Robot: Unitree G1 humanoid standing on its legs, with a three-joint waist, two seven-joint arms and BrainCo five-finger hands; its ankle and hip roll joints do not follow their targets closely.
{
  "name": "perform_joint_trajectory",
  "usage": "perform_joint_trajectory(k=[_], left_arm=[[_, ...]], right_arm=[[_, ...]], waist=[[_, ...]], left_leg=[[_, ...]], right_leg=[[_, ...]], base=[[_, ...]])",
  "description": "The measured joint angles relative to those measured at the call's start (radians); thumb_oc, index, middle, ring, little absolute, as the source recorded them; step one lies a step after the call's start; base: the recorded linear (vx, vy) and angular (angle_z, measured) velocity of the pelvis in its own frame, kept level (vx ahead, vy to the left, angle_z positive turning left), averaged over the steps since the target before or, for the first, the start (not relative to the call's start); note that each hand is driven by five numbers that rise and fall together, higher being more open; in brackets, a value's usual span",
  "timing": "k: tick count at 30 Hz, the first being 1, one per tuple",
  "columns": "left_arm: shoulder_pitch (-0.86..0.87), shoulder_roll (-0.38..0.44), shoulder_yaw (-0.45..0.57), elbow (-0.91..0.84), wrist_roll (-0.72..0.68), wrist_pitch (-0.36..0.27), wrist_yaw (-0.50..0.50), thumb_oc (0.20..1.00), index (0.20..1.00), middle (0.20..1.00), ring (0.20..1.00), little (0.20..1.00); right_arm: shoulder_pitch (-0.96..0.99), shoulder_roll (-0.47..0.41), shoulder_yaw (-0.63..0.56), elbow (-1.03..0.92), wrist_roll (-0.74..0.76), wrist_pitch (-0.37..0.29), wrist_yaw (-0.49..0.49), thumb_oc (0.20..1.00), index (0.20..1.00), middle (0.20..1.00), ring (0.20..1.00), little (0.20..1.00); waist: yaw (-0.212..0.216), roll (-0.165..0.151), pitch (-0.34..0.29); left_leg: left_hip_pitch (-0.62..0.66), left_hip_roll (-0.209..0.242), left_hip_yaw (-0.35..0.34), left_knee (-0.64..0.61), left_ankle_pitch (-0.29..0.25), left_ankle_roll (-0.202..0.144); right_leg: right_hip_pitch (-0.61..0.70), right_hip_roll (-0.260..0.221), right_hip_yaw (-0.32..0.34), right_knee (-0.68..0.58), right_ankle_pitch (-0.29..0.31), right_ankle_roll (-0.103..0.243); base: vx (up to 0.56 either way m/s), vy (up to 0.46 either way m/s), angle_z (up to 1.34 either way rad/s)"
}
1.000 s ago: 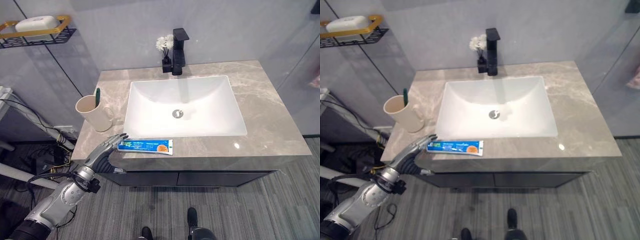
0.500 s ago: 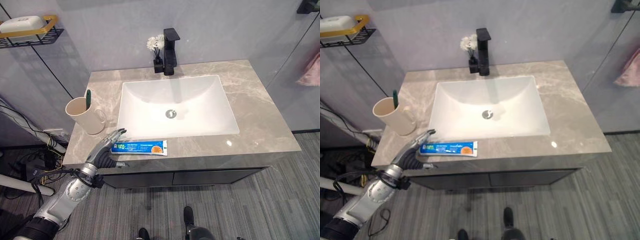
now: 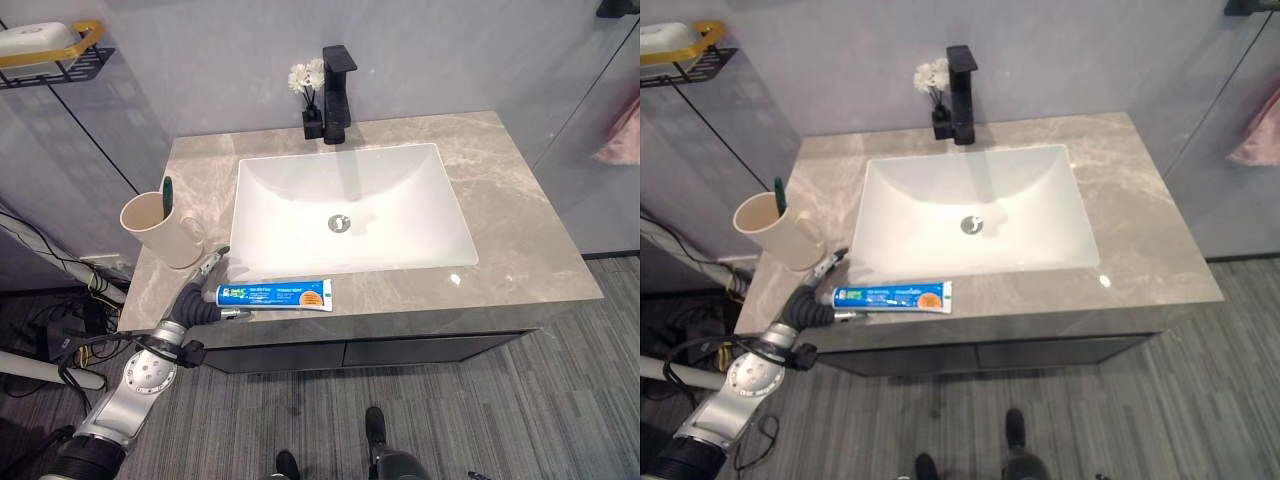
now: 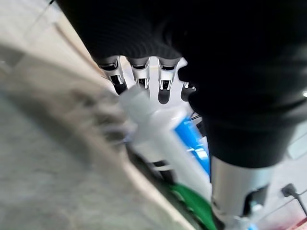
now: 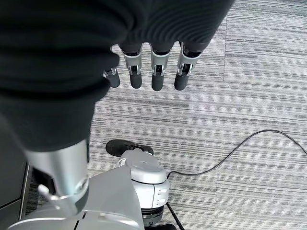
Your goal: Put brush and paste in cup on sink, flatten towel.
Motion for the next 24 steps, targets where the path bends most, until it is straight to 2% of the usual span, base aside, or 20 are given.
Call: perform_joint_trajectory(k=[8,9,10,13,18,21,22,24], left_arm=[[-0.029,0.042,0.001,0.000,0.047,-0.004,0.006,1.000,1.000,1.000,1.000,1.000],[-0.032,0.042,0.001,0.000,0.047,-0.005,0.007,0.780,0.780,0.780,0.780,0.780],[-0.034,0.043,0.001,0.000,0.047,-0.008,0.007,0.473,0.473,0.473,0.473,0.473],[-0.043,0.050,0.004,-0.004,0.047,-0.019,0.023,0.200,0.200,0.200,0.200,0.200],[-0.096,0.128,-0.011,0.004,0.103,-0.012,0.025,0.200,0.200,0.200,0.200,0.200],[-0.171,0.241,-0.092,0.004,0.239,-0.013,0.013,0.200,0.200,0.200,0.200,0.200],[-0.208,0.278,-0.151,0.006,0.292,-0.017,0.011,0.200,0.200,0.200,0.200,0.200],[-0.234,0.280,-0.167,0.020,0.346,-0.018,0.006,0.200,0.200,0.200,0.200,0.200]], right_arm=[[-0.009,0.000,0.003,-0.024,0.019,-0.004,0.000,1.000,1.000,1.000,1.000,1.000],[-0.009,-0.001,0.007,-0.024,0.020,-0.004,-0.001,1.000,1.000,1.000,1.000,1.000],[-0.008,-0.001,0.009,-0.024,0.022,-0.005,-0.001,1.000,1.000,1.000,1.000,1.000],[-0.010,-0.001,0.009,-0.027,0.023,-0.006,-0.001,1.000,1.000,1.000,1.000,1.000],[-0.009,-0.001,0.009,-0.031,0.031,-0.008,-0.001,1.000,1.000,1.000,1.000,1.000],[-0.007,-0.003,0.009,-0.033,0.040,-0.009,-0.002,1.000,1.000,1.000,1.000,1.000],[-0.007,-0.004,0.008,-0.032,0.043,-0.011,-0.001,1.000,1.000,1.000,1.000,1.000],[-0.007,-0.006,0.007,-0.032,0.048,-0.018,-0.001,1.000,1.000,1.000,1.000,1.000]], waist=[[0.002,-0.012,0.032],[0.002,-0.013,0.035],[0.002,-0.013,0.036],[0.006,-0.010,0.044],[0.005,-0.004,0.049],[-0.001,-0.002,0.051],[-0.003,0.001,0.060],[-0.010,0.005,0.065]], left_leg=[[-0.004,-0.001,0.016,-0.004,0.000,0.000],[-0.004,-0.001,0.016,-0.004,0.000,0.000],[-0.008,-0.001,0.015,-0.004,0.000,0.000],[-0.019,-0.002,0.015,-0.001,0.001,-0.001],[-0.017,-0.002,0.015,0.000,0.001,-0.001],[-0.011,-0.001,0.016,0.000,0.001,-0.001],[0.005,-0.001,0.016,-0.001,0.001,-0.001],[0.021,0.001,0.016,-0.001,-0.003,-0.005]], right_leg=[[-0.012,0.000,0.011,0.000,0.000,-0.001],[-0.012,0.000,0.011,0.000,0.000,-0.001],[-0.016,0.000,0.011,0.000,0.000,-0.001],[-0.027,0.000,0.011,0.000,0.006,0.002],[-0.025,0.001,0.011,0.000,0.007,0.000],[-0.019,0.002,0.011,0.000,0.011,-0.005],[-0.003,0.003,0.010,0.000,0.011,-0.005],[0.011,0.004,0.010,0.000,0.005,-0.001]], base=[[0.00,-0.007,-0.05],[0.00,0.000,0.00],[0.00,0.000,0.00],[0.00,0.000,0.00],[0.00,0.000,0.00],[0.01,-0.003,0.00],[0.00,0.000,0.00],[0.02,-0.003,-0.04]])
